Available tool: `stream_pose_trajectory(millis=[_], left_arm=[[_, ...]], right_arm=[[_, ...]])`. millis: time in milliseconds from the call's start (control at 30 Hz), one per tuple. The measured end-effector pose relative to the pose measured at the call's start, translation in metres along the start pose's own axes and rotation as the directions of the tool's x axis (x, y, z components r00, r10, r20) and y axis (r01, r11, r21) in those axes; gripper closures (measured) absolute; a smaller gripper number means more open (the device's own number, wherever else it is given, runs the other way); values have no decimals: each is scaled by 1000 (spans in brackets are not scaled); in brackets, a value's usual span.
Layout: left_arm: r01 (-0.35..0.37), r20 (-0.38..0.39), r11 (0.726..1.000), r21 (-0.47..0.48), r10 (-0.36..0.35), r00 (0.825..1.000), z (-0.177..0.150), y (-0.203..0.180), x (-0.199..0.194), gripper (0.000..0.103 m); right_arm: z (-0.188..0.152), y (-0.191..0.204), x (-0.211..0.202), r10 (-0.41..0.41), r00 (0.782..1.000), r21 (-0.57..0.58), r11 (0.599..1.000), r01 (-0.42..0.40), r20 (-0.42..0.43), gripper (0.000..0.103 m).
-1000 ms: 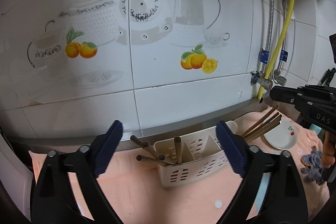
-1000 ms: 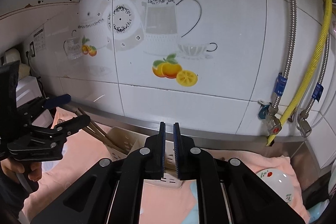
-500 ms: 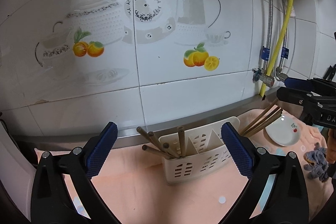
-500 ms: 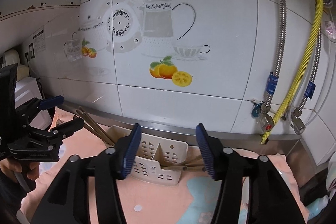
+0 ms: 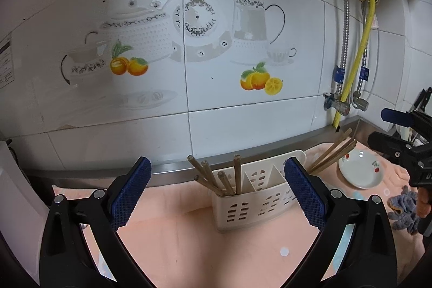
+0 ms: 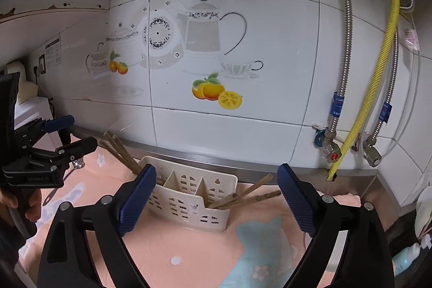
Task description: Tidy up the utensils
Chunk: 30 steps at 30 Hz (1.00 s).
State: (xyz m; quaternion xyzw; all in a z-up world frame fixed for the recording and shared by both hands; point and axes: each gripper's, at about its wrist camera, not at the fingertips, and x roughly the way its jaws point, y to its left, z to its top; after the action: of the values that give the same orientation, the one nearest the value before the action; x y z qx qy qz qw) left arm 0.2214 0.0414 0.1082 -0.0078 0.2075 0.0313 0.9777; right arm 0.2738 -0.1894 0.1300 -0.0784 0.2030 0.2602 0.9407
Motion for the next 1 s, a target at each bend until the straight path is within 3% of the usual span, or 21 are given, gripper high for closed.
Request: stream_pose_trajectory(millis=[733, 1000], left_arm=[[5, 15, 1000, -20, -4, 1000, -20, 1, -39, 5], [6, 29, 1000, -11, -6, 1000, -27, -2, -52, 5]], right_arm=[[-47, 30, -35, -7, 1000, -21, 1000, 8, 26, 9], [-59, 42, -48, -46, 998, -48, 998, 47, 35, 9]])
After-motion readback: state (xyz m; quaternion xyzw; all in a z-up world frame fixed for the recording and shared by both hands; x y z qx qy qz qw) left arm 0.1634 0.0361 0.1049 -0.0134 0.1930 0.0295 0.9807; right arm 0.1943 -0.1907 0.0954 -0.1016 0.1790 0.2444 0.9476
